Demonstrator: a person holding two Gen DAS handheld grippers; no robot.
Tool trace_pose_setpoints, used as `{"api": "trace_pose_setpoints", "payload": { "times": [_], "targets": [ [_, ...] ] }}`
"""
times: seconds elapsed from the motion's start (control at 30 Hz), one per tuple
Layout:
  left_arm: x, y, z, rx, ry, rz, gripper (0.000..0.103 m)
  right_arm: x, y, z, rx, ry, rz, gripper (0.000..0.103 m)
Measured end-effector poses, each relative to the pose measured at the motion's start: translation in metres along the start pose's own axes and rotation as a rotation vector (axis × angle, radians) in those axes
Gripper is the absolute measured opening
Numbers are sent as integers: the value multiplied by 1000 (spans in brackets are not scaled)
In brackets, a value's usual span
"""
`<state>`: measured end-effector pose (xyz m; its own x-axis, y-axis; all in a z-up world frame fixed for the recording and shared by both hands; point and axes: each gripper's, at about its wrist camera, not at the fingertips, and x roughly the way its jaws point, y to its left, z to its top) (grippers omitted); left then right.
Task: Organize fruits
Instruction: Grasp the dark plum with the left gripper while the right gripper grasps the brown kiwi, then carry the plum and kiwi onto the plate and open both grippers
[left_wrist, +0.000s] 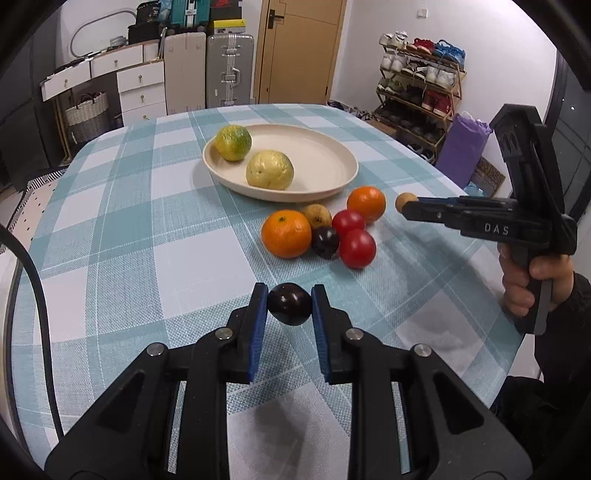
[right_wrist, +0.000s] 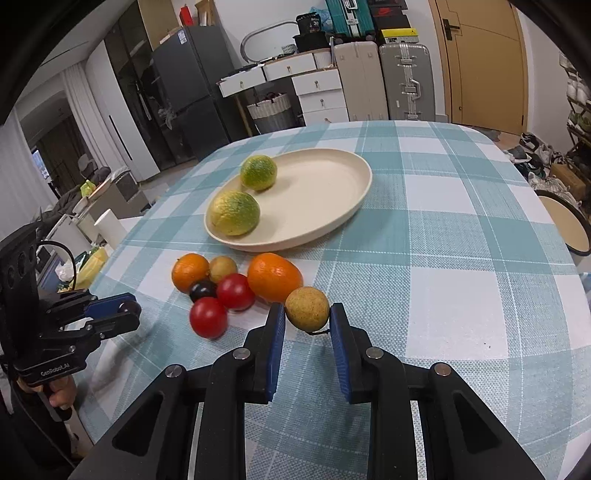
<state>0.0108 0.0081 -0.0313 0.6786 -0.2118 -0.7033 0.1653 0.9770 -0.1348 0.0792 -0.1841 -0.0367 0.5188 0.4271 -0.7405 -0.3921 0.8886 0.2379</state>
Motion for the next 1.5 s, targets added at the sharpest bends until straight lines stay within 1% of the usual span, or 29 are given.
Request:
{"api": "trace_pose_setpoints", "payload": {
  "times": [0.27,0.57,0.77,0.9,1.07,1.13,1.23,1.5],
  "targets": [
    [-10,2,7,-29,-73,-4,21,-5,7,2,-4,-24,12,26],
    [-6,1,21,-51,-115,24,21,-11,12,8,-4,-64,27,26],
    [6,2,36,-60,-118,40,21,-14,15,15,-8,-91,40,26],
    [13,2,47,-68,-124,38,21,-12,16,20,-11,-103,45,26],
    [19,-3,59,-65,-138,28,21,-7,17,25,-14,-97,44,26],
    [23,-4,64,-64,-142,20,21,-4,16,27,-15,-88,30,26],
    [30,-8,71,-53,-138,16,21,0,13,31,3,-80,33,26],
    [54,-15,90,-37,-130,6,21,3,7,42,16,-93,38,26]
  ]
}}
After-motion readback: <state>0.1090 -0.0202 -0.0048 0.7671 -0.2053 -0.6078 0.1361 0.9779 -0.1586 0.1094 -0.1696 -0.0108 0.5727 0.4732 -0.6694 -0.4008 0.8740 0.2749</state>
